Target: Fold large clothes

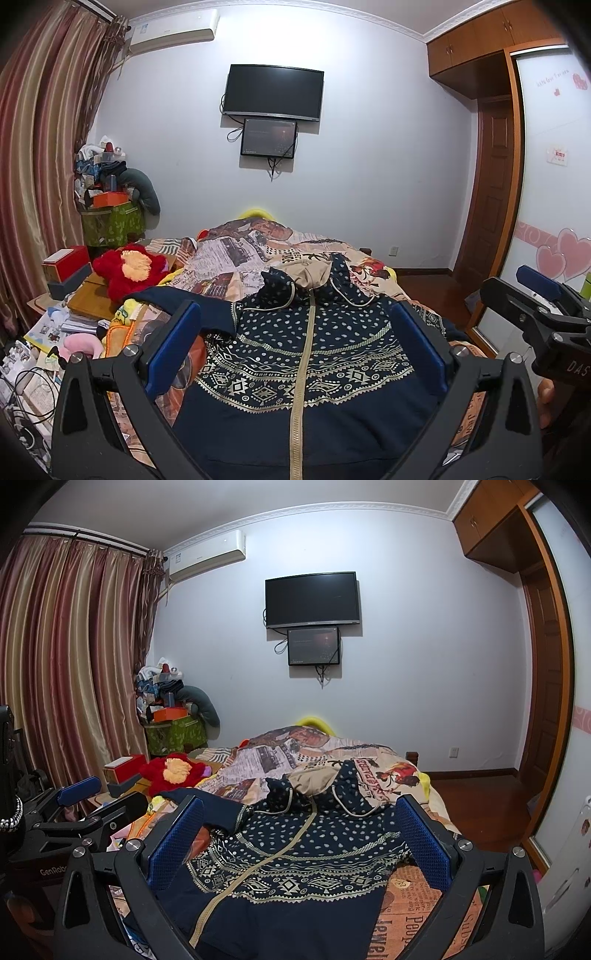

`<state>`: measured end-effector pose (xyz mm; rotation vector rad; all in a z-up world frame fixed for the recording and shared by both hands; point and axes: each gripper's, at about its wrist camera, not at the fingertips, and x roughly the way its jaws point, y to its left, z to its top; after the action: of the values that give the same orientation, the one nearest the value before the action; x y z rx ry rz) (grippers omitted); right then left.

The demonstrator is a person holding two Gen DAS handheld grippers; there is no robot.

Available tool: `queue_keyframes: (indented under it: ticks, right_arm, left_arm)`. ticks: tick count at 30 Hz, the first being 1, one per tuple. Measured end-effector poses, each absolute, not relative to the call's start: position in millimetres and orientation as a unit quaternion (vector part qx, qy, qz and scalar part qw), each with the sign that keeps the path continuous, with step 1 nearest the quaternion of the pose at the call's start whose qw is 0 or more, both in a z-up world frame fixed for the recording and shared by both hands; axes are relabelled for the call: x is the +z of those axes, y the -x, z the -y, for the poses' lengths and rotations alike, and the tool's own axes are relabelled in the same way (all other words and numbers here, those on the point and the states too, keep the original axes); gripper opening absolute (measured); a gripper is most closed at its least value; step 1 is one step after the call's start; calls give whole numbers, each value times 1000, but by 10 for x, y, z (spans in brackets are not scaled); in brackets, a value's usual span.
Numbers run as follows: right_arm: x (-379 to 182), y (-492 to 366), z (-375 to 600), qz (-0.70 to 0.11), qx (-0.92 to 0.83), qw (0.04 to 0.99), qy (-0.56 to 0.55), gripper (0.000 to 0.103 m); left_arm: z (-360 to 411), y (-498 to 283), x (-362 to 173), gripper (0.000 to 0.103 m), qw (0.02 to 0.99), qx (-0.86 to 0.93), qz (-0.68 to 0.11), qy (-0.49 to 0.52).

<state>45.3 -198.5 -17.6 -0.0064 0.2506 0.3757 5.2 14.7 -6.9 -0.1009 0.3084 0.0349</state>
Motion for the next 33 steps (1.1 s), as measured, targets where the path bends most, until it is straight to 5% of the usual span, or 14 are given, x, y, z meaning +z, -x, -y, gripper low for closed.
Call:
queue_keyframes:
  ticks: [33]
  right_arm:
    - [-191,-474,1987,-126,186,974,3,103]
  left_arm:
    - [-139,-33,-24,103,987,17,-152,52]
